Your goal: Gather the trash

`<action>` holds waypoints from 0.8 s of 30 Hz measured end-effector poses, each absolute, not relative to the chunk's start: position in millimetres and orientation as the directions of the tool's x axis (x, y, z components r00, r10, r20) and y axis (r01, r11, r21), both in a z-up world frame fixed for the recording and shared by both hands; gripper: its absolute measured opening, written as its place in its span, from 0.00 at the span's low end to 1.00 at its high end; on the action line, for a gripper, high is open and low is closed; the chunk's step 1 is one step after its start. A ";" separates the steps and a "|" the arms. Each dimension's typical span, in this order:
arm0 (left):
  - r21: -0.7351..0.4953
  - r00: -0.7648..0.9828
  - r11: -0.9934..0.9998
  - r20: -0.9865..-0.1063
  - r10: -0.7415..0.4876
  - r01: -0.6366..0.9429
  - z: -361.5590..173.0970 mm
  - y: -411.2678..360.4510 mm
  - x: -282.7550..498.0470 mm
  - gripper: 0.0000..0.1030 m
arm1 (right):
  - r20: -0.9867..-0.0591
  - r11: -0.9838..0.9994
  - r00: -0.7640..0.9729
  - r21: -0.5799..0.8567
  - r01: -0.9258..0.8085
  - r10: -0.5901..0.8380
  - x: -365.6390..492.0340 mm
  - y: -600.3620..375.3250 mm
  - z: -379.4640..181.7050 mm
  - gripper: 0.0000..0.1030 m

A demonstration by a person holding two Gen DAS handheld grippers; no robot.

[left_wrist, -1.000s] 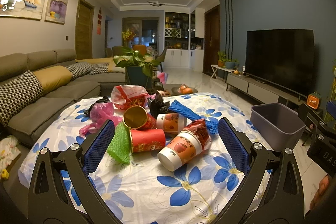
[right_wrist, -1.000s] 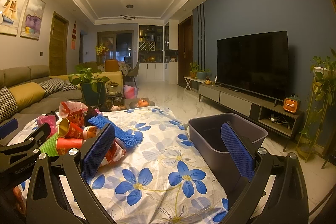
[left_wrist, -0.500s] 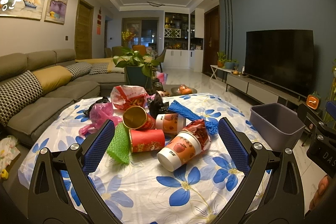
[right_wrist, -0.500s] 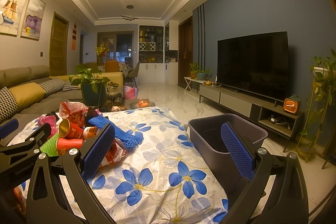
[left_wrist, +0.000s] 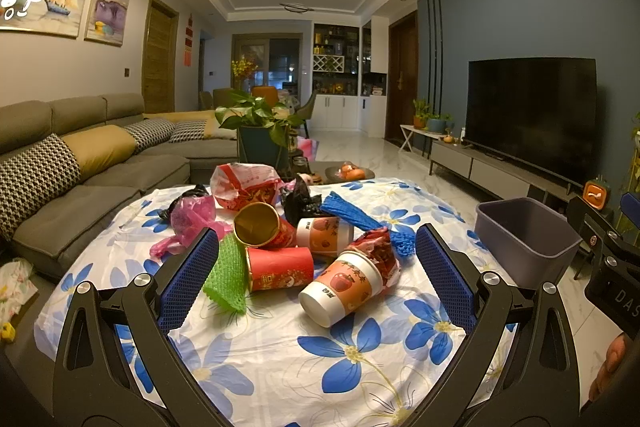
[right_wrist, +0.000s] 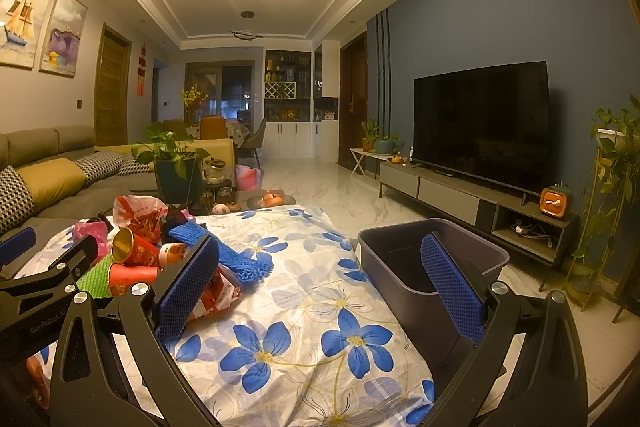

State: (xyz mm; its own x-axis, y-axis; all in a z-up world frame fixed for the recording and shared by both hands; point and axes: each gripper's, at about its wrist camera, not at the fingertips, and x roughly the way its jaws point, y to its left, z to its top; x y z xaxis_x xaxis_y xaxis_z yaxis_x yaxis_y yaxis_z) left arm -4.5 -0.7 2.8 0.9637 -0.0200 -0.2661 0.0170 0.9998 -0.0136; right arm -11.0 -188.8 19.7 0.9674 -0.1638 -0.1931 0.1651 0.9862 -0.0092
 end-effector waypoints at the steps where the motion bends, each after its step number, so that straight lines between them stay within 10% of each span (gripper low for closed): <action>1: -0.013 0.964 1.000 -0.267 -0.021 0.018 2.6 -0.7 -4.1 0.94 | -0.193 0.986 0.967 -0.009 0.165 -0.164 -11.0 -188.8 19.8 0.95; 24: -0.014 0.963 1.000 -0.267 -0.023 0.021 5.4 -4.3 -4.8 0.94 | -0.188 0.986 0.968 -0.010 0.167 -0.165 -10.4 -190.3 26.7 0.95</action>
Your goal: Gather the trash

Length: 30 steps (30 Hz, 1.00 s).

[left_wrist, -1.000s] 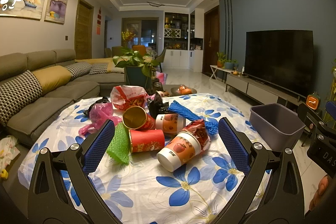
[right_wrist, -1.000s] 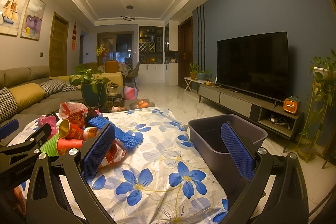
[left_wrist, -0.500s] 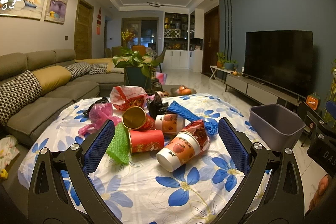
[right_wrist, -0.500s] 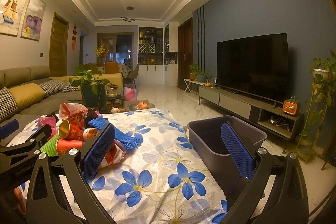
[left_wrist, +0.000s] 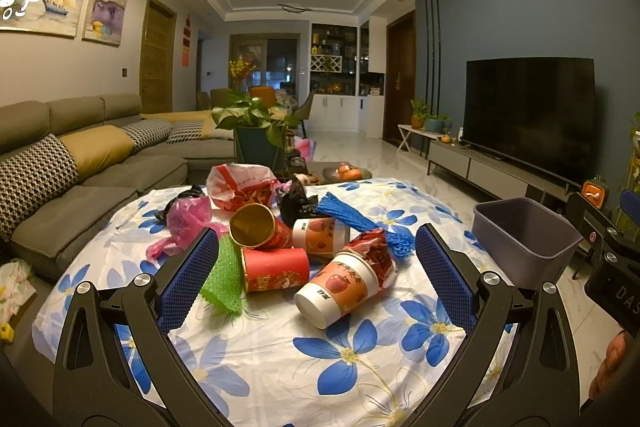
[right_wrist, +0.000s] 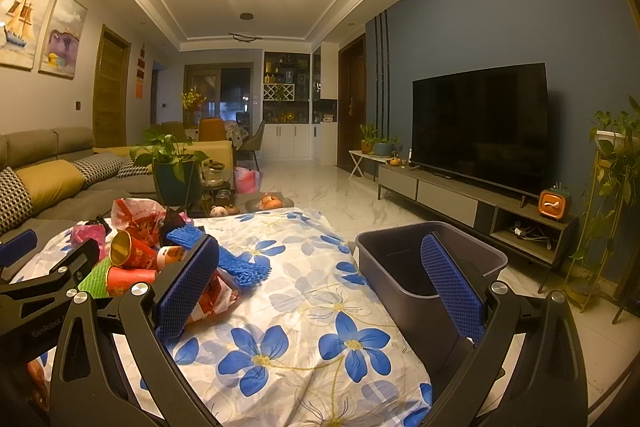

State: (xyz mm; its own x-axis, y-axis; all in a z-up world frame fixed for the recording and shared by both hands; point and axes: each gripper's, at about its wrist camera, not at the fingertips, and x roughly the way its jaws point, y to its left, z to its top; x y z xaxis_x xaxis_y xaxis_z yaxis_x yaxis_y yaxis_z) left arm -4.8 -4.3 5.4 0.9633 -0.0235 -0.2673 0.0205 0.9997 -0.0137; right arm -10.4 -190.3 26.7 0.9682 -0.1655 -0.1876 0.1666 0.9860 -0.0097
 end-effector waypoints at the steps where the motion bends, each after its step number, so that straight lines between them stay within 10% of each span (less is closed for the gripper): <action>1: -0.014 0.963 1.000 -0.267 -0.024 0.021 5.6 -4.5 -4.8 0.94 | -0.187 0.986 0.968 -0.010 0.166 -0.165 -10.4 -190.2 26.4 0.95; 30: -0.017 0.962 1.000 -0.271 -0.027 0.024 7.8 -9.1 -1.7 0.94 | -0.188 0.986 0.969 -0.009 0.164 -0.163 -7.9 -193.0 29.4 0.95</action>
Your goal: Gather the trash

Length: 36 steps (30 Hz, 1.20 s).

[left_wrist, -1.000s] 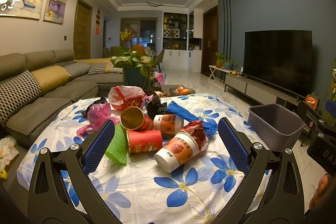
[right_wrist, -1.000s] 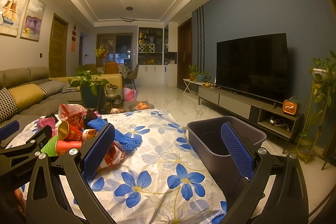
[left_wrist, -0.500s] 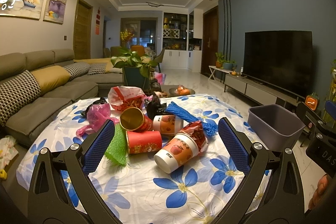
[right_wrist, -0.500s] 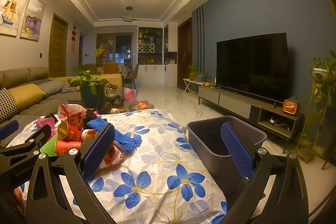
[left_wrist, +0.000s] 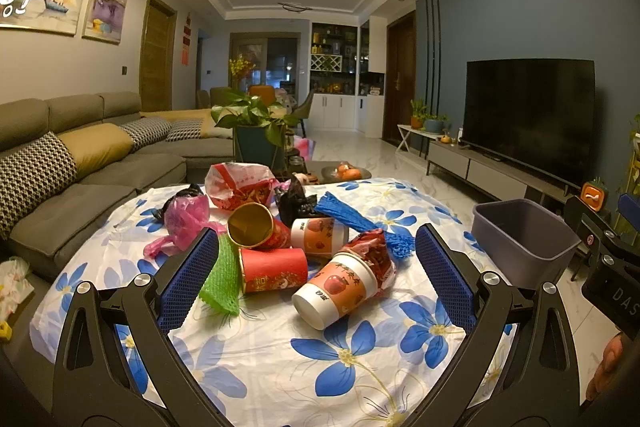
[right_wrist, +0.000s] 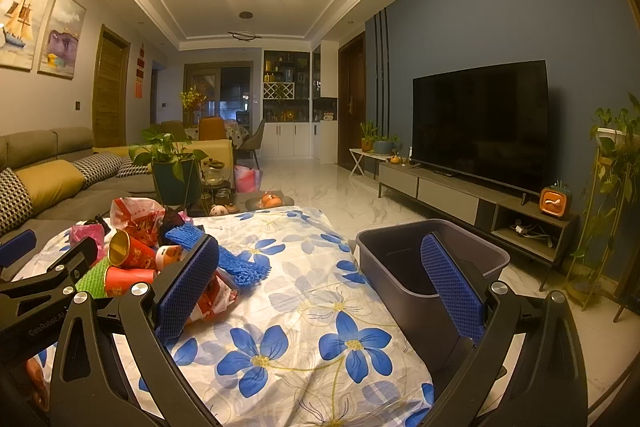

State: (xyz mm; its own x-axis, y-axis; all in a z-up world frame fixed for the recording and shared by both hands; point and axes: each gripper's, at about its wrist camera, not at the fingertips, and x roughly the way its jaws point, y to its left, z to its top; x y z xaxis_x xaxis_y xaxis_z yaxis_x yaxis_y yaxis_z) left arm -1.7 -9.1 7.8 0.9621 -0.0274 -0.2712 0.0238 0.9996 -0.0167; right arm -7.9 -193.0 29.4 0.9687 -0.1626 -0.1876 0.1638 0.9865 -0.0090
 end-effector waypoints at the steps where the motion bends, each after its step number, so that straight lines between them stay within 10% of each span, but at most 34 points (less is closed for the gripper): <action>1: -0.017 0.962 1.000 -0.271 -0.028 0.024 8.5 -10.3 -1.1 0.94 | -0.188 0.986 0.969 -0.009 0.164 -0.163 -8.1 -193.0 29.0 0.95; 36: -0.096 0.939 0.986 -0.328 0.099 -0.138 -58.5 74.4 45.0 0.93 | -0.282 1.000 0.959 -0.010 0.012 -0.014 70.8 -148.8 -41.1 0.93</action>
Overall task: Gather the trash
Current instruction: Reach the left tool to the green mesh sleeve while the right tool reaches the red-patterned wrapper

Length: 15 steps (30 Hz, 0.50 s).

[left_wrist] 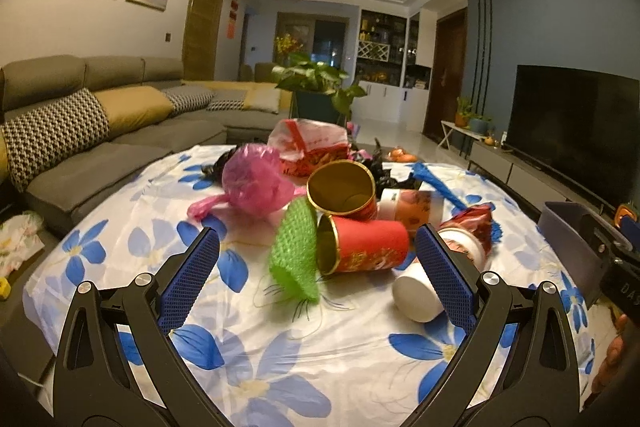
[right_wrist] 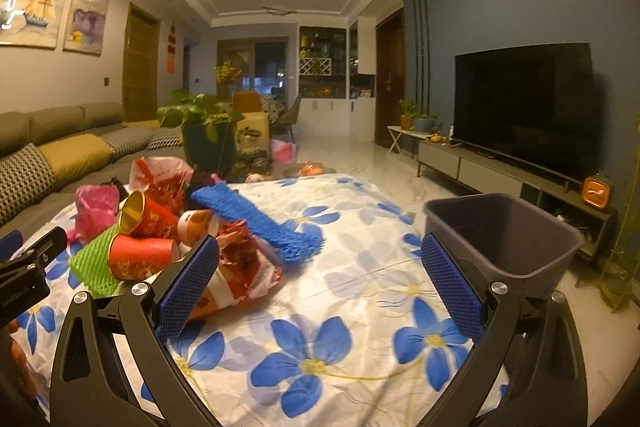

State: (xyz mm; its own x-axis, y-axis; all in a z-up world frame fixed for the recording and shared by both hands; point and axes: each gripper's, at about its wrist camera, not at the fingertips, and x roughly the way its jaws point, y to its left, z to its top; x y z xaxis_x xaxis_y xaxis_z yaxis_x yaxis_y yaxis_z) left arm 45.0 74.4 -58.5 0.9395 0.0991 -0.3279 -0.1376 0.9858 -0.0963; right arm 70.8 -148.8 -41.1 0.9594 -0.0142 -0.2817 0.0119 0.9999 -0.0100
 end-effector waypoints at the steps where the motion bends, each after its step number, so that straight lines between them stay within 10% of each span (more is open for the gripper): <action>1: -0.094 0.938 0.986 -0.333 0.098 -0.136 -61.3 75.5 47.8 0.92 | -0.290 1.000 0.957 -0.009 -0.001 -0.002 76.2 -145.7 -44.0 0.90; 15: -0.095 0.915 0.982 -0.385 0.116 -0.164 -83.7 93.7 77.9 0.84 | -0.330 0.994 0.938 -0.002 -0.112 0.105 136.1 -117.2 -62.7 0.69</action>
